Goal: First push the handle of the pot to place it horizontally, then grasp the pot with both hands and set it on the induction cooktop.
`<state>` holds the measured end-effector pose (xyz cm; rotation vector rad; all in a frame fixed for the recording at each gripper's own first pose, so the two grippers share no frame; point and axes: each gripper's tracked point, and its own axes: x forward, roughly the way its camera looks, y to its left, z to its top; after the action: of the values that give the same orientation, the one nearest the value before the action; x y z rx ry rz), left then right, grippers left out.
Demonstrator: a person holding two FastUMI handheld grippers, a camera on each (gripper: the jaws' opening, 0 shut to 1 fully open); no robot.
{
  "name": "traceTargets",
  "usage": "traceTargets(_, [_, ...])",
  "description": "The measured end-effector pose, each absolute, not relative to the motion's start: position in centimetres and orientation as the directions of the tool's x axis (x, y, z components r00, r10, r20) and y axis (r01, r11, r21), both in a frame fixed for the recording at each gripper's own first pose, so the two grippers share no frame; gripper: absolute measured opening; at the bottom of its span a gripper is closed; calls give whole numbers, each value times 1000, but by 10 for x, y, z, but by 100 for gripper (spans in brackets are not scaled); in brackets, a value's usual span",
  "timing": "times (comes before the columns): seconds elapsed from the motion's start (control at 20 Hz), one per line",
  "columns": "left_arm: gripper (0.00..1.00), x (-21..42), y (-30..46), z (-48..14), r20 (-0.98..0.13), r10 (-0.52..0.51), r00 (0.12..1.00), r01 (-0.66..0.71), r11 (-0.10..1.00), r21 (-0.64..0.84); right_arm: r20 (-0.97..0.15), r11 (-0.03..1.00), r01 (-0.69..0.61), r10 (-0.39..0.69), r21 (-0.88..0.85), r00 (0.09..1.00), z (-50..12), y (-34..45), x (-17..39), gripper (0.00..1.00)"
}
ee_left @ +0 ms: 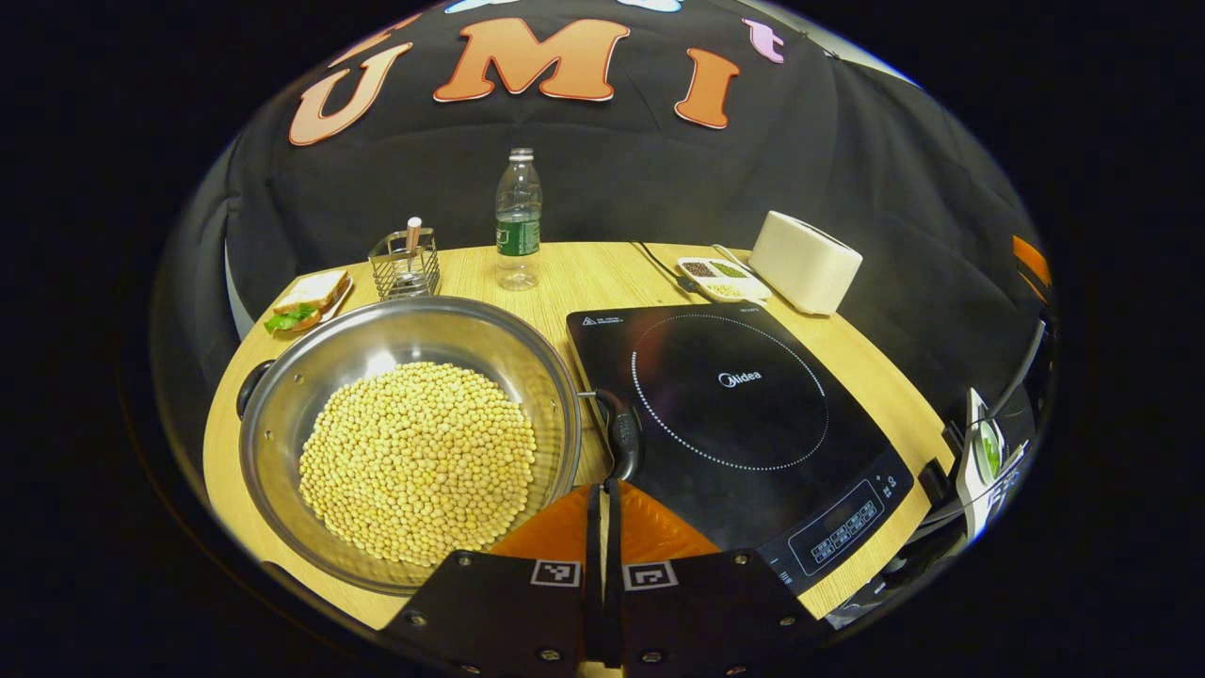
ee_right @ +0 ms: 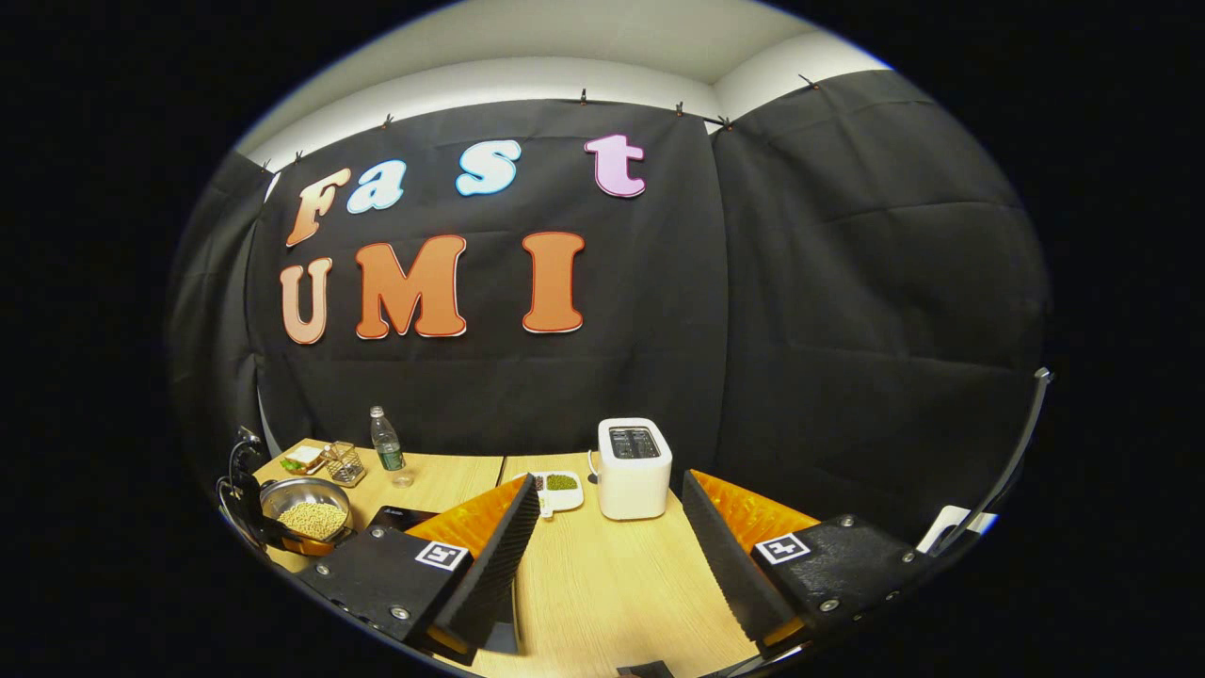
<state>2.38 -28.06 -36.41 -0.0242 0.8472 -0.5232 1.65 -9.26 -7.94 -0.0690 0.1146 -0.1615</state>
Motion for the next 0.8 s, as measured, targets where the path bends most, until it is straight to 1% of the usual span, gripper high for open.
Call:
traceTargets(0.5, [1,40,-291,-366,-677,-490,549,443,857,-261,-121,984,139,-152,-109,981,-82,-63,23,95])
traceTargets(0.8, [2,49,-295,-365,-645,-537,544,454,835,-312,-127,988,106,-120,-117,985,-82,-22,32,95])
